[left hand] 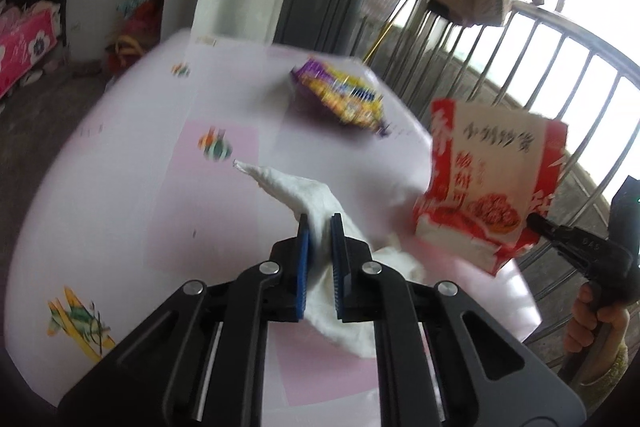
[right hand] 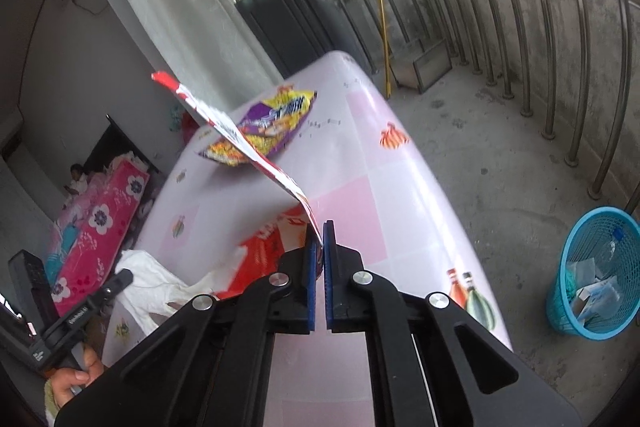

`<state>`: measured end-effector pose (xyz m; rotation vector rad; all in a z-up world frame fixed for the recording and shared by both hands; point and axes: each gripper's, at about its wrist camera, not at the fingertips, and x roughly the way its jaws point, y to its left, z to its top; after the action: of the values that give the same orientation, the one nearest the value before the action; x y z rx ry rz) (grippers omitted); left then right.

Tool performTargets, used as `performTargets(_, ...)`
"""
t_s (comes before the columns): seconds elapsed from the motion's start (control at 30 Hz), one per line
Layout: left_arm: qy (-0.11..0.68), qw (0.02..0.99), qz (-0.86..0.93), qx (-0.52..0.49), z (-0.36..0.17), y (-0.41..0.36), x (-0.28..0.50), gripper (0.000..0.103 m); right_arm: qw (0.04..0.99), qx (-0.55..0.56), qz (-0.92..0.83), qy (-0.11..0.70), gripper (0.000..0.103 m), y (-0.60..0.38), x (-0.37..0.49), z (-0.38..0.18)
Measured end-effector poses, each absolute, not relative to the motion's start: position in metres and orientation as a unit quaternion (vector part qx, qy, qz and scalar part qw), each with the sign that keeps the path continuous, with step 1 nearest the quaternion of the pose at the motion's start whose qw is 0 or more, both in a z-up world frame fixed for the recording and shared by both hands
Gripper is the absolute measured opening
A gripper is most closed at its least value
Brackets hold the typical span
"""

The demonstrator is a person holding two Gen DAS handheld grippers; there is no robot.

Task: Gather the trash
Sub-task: 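Carry the cloth and snack bag to the wastebasket and open both tools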

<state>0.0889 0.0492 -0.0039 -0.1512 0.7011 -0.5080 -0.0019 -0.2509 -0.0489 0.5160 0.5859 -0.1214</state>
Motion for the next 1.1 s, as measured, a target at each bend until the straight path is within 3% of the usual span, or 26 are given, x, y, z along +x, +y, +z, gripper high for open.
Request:
performTargets(0.47, 0.250, 0.901, -0.352, -0.053, 0.083, -0.014, 0.079, 0.008, 0.934, 0.268, -0.125, 0.201, 0.003, -0.301, -0.065, -0.010)
performTargets(0.73, 0.248, 0.849, -0.463, -0.058, 0.109, -0.095, 0.065, 0.008, 0.915, 0.298, -0.223, 0.158, 0.003, -0.358, -0.131, -0.007)
performTargets(0.93, 0.287, 0.790, -0.541, -0.023, 0.099, -0.196, 0.060, 0.008, 0.873, 0.331, -0.327, 0.145, 0.003, -0.408, -0.187, -0.032)
performTargets(1.1, 0.355, 0.736, -0.575, 0.037, 0.058, -0.303, 0.055, 0.008, 0.817, 0.377, -0.408, 0.153, 0.003, -0.448, -0.223, -0.076)
